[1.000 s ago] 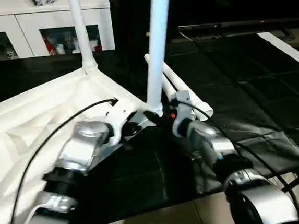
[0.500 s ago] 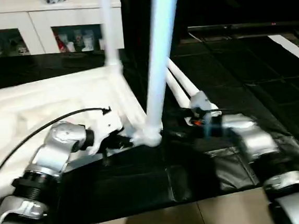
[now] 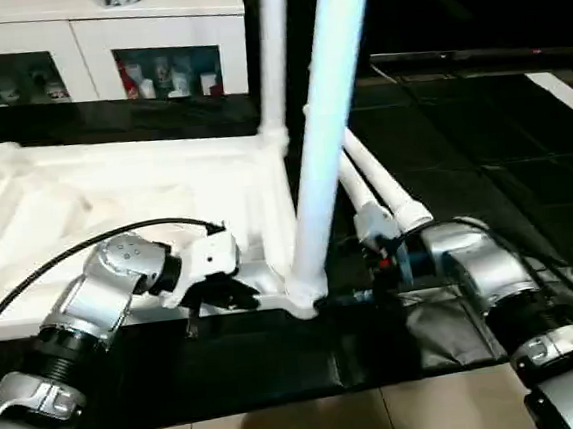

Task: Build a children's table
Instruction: Rotate leg to tighten

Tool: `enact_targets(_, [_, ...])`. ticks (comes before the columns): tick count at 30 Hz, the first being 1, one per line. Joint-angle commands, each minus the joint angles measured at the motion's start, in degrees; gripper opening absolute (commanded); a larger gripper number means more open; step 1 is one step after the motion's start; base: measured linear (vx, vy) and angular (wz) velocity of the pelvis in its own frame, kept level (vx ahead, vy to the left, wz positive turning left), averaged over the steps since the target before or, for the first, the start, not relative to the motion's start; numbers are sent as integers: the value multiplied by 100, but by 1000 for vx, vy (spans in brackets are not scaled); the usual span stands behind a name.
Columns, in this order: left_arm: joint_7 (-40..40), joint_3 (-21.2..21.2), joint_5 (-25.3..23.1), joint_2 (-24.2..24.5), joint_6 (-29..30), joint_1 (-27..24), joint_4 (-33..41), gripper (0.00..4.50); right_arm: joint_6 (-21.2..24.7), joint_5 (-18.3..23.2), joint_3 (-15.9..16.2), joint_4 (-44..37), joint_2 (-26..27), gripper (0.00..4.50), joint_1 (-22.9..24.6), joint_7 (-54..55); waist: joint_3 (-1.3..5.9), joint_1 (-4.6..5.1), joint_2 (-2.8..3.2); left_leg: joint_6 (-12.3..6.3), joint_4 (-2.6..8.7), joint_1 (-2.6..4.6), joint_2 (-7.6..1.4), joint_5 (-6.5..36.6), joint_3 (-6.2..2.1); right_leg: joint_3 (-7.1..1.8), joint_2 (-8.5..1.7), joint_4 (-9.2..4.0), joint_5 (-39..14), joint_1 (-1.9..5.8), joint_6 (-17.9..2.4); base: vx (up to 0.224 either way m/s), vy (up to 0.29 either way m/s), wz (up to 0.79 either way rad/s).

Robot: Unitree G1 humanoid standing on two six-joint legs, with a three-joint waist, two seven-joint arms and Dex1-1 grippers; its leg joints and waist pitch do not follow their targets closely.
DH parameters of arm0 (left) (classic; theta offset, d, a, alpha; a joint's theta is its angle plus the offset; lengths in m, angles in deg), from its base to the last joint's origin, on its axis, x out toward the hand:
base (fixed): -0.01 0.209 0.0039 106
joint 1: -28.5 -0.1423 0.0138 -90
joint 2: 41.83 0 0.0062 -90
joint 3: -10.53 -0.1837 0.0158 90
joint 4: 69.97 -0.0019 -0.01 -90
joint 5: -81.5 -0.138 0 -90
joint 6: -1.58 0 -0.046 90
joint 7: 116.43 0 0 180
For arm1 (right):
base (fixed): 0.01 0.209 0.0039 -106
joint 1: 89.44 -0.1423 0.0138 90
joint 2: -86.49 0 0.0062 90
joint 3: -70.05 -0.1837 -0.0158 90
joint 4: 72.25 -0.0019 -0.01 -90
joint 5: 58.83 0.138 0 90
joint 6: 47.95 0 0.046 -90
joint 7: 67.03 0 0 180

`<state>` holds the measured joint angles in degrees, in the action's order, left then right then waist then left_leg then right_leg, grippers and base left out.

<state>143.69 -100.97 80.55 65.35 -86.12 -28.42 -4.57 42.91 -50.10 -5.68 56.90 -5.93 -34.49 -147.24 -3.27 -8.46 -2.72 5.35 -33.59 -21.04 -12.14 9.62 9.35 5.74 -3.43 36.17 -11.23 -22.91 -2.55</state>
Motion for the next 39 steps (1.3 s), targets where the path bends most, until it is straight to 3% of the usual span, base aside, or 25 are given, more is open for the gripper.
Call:
enact_targets(1, [215, -191, -39, -71, -190, 136, 101, 0, -76, -77, 65, 56, -17, 446, 37, -60, 405, 45, 49, -200, 348, 75, -183, 942, 12, -366, -508, -422, -919, 319, -1010, 0, 0, 0])
enact_targets(5, [295, -230, -52, -109, -232, 124, 129, 0, -108, -27, -17, 230, 95, 446, -12, 30, 413, 44, 51, -177, 343, 69, -183, 915, 24, -367, -511, -424, -936, 320, -982, 0, 0, 0])
enact_targets(6, [315, -233, -49, -110, -251, 126, 123, 0, -97, 0, -40, 243, 105, 419, -15, 3, 421, 40, 48, -179, 339, 64, -183, 878, 27, -367, -507, -412, -882, 328, -980, 0, 0, 0])
enact_targets(8, [340, -244, -48, -111, -276, 133, 107, 0, -55, 44, -69, 234, 112, 419, -5, -56, 420, 38, 52, -187, 340, 69, -189, 861, 28, -364, -505, -407, -838, 325, -979, 0, 0, 0])
enact_targets(16, [409, -278, -38, -109, -337, 141, 66, 0, -81, 102, -75, 263, 152, 340, 75, -196, 418, 38, 61, -170, 341, 74, -196, 917, 31, -361, -503, -411, -879, 318, -979, 0, 0, 0])
enact_targets(26, [348, -197, 21, -125, -217, 99, 10, 0, -18, 165, -67, 177, 180, 283, 210, -274, 424, 33, 68, -167, 337, 74, -193, 888, 35, -360, -498, -399, -783, 324, -1009, 0, 0, 0])
enact_targets(31, [-385, 111, 38, -337, 356, 104, -116, 0, 382, 342, -255, 15, 431, 282, 423, 182, 415, 17, 73, -162, 338, 83, -198, 919, 40, -362, -500, -412, -802, 314, -1025, 0, 0, 0])
enact_targets(34, [-1081, 435, 118, -584, 933, 140, -149, 0, 609, 372, -478, 69, 839, 280, 501, 1143, 389, 83, 54, 33, 372, 90, -175, 1206, 6, -342, -536, -492, -1608, 318, -844, 0, 0, 0])
enact_targets(35, [-1188, 477, 118, -615, 992, 142, -132, 0, 589, 352, -491, 73, 906, 280, 516, 1287, 385, 91, 50, 51, 374, 90, -173, 1235, 7, -346, -540, -510, -1742, 315, -789, 0, 0, 0])
enact_targets(36, [-1618, 664, 154, -773, 1429, 142, 1, 0, 588, 218, -518, 169, 1185, 280, 520, 1941, 376, 127, 35, 79, 389, 70, -172, 1266, -3, -346, -534, -520, -1881, 321, -722, 0, 0, 0])
enact_targets(37, [-1618, 664, 154, -773, 1429, 142, 1, 0, 588, 218, -518, 169, 1185, 280, 520, 1941, 377, 146, 46, 108, 391, 81, -179, 1275, -3, -352, -535, -514, -1886, 309, -721, 0, 0, 0])
enact_targets(39, [-2202, 887, 156, -1021, 2042, 148, 244, 0, 666, 100, -637, 511, 1661, 280, 359, 2984, 365, 227, 39, 130, 398, 60, -152, 1323, -14, -342, -535, -540, -2009, 318, -702, 0, 0, 0])
